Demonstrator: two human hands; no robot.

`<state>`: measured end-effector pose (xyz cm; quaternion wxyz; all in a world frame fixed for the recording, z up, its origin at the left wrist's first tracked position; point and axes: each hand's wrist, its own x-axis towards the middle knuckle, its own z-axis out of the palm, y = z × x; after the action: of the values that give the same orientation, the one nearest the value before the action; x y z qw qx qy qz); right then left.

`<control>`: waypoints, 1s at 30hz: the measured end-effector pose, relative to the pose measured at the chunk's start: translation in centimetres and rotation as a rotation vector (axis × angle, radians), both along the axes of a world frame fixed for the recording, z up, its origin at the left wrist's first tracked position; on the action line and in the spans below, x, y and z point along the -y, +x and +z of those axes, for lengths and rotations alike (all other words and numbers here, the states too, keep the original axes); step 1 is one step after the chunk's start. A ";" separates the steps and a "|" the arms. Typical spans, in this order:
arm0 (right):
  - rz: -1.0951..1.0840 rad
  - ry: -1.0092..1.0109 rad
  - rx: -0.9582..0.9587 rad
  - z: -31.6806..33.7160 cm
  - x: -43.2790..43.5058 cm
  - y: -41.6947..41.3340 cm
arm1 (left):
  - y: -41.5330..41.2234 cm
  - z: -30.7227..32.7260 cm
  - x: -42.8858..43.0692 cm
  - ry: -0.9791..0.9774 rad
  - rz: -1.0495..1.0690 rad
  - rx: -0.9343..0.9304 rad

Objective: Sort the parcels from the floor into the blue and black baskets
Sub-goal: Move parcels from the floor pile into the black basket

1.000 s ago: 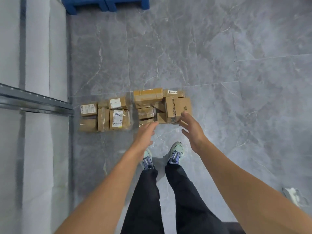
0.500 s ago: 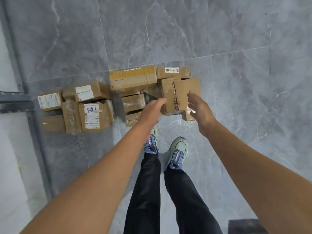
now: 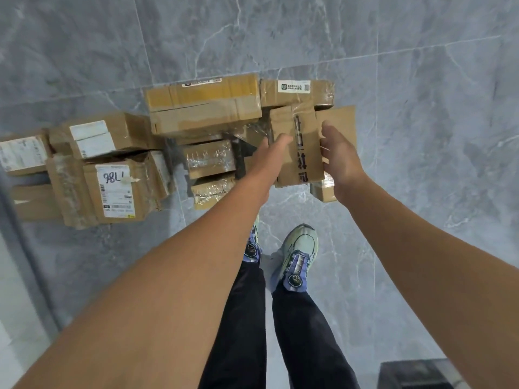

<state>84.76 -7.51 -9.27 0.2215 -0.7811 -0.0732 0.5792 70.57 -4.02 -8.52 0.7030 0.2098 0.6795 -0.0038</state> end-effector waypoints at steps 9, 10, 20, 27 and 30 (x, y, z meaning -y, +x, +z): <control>0.029 0.005 -0.027 0.2 0.3 -1.3 | 0.0 0.0 0.8 -0.012 0.066 0.053; 0.026 -0.004 -0.021 0.7 0.4 -1.5 | -0.3 0.7 0.9 0.000 0.069 0.044; 0.059 -0.022 -0.057 8.7 3.7 -4.3 | -3.9 9.5 4.8 0.110 0.105 0.099; 0.111 0.099 -0.095 21.2 4.2 -6.6 | -6.2 21.5 6.9 0.277 0.270 0.105; 0.150 0.149 -0.112 27.2 4.0 -7.2 | -6.9 25.9 7.9 0.326 0.366 0.109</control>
<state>77.53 -11.49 17.91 0.2387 -0.7212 -0.1619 0.6299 63.70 -11.88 17.37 0.6845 0.1935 0.6589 0.2445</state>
